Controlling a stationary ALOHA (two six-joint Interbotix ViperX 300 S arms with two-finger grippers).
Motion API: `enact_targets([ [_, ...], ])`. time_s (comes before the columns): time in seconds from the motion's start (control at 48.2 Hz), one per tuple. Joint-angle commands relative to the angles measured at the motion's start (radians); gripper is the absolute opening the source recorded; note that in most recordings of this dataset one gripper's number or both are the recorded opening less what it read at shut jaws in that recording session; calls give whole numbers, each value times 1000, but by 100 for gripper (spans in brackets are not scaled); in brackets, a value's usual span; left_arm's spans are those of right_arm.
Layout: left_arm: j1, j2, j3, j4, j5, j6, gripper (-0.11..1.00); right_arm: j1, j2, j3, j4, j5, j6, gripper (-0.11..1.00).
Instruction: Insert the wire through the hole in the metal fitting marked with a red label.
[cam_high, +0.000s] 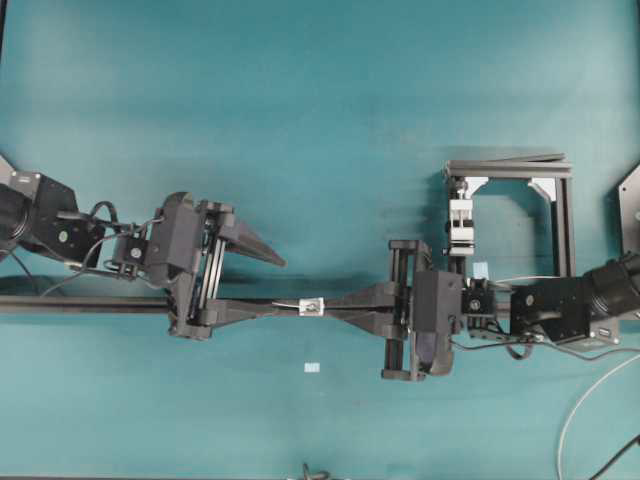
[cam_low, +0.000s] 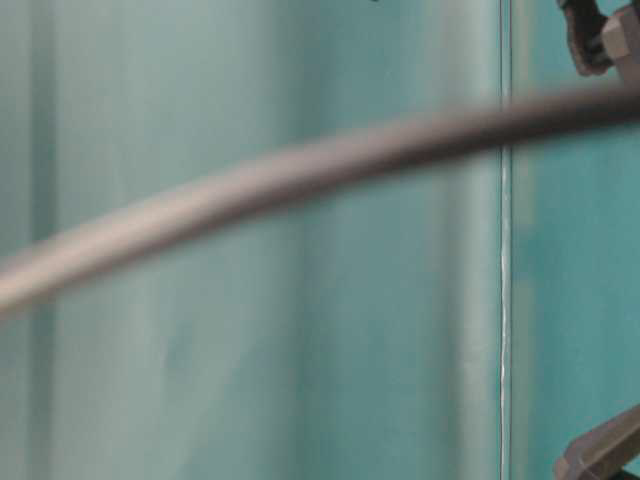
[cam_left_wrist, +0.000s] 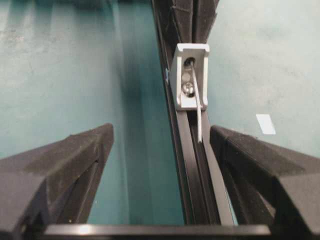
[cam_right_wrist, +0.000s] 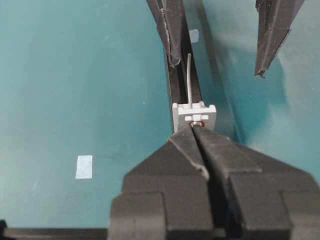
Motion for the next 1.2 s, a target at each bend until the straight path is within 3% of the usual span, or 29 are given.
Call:
enact_targets([
  [0.0,3,-9,-21,2,15,-3,81,-3,-14,-14,-3,-5,-2,0],
  [0.27,0,-20,-23,2,35,-51,44,-3,-14,-11,-3,-5,-2,0],
  [0.394,-2,-20,-28,3,35,-78,32,-5,-14,-11,-3,-5,-2,0],
  [0.664,-9,-20,-34,3,49,-86,-4,-6,-14,-11,-3,-3,0,0],
  [0.809,-15,-23,-40,8,83,-84,-10,-6,-14,-12,-3,-5,0,0],
  [1.182,-23,-28,-41,9,104,-83,-10,-6,-15,-12,-3,8,8,0],
])
